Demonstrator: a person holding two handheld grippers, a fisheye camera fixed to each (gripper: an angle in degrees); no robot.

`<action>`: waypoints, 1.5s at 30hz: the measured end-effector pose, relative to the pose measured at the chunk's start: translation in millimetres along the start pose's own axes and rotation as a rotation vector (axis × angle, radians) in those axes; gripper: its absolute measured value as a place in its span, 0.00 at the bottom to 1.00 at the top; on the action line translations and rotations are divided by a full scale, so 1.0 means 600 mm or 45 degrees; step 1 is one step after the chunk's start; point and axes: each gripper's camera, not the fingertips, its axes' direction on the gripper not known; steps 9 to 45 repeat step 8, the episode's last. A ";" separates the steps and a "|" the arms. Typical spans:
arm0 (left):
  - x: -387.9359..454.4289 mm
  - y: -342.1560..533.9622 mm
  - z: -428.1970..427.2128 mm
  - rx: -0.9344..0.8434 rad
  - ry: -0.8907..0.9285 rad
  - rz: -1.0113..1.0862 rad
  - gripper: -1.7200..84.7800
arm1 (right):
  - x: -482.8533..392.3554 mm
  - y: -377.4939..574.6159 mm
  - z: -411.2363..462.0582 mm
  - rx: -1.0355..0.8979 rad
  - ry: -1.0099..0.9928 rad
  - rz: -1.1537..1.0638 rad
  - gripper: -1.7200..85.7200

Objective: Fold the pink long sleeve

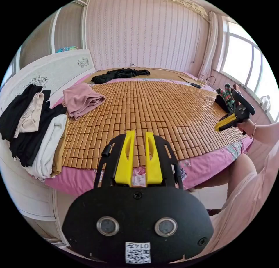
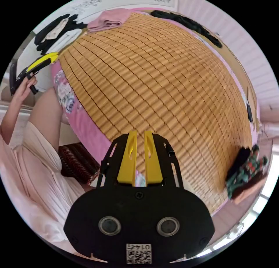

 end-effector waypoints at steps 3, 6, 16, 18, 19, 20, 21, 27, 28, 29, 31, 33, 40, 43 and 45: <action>0.100 0.048 -0.062 0.130 0.123 0.080 0.09 | 0.022 0.184 0.013 -0.113 0.139 0.367 0.07; 0.174 0.048 -0.087 0.146 0.296 0.203 0.10 | 0.041 0.322 0.011 -0.014 0.106 0.658 0.08; 0.219 0.030 -0.095 0.131 0.392 0.321 0.10 | 0.054 0.402 0.014 0.152 0.022 0.825 0.12; 0.219 0.030 -0.095 0.131 0.392 0.321 0.10 | 0.054 0.402 0.014 0.152 0.022 0.825 0.12; 0.219 0.030 -0.095 0.131 0.392 0.321 0.10 | 0.054 0.402 0.014 0.152 0.022 0.825 0.12; 0.219 0.030 -0.095 0.131 0.392 0.321 0.10 | 0.054 0.402 0.014 0.152 0.022 0.825 0.12; 0.219 0.030 -0.095 0.131 0.392 0.321 0.10 | 0.054 0.402 0.014 0.152 0.022 0.825 0.12; 0.219 0.030 -0.095 0.131 0.392 0.321 0.10 | 0.054 0.402 0.014 0.152 0.022 0.825 0.12; 0.219 0.030 -0.095 0.131 0.392 0.321 0.10 | 0.054 0.402 0.014 0.152 0.022 0.825 0.12; 0.219 0.030 -0.095 0.131 0.392 0.321 0.10 | 0.054 0.402 0.014 0.152 0.022 0.825 0.12; 0.219 0.030 -0.095 0.131 0.392 0.321 0.10 | 0.054 0.402 0.014 0.152 0.022 0.825 0.12; 0.219 0.030 -0.095 0.131 0.392 0.321 0.10 | 0.054 0.402 0.014 0.152 0.022 0.825 0.12; 0.219 0.030 -0.095 0.131 0.392 0.321 0.10 | 0.054 0.402 0.014 0.152 0.022 0.825 0.12; 0.219 0.030 -0.095 0.131 0.392 0.321 0.10 | 0.054 0.402 0.014 0.152 0.022 0.825 0.12; 0.219 0.030 -0.095 0.131 0.392 0.321 0.10 | 0.054 0.402 0.014 0.152 0.022 0.825 0.12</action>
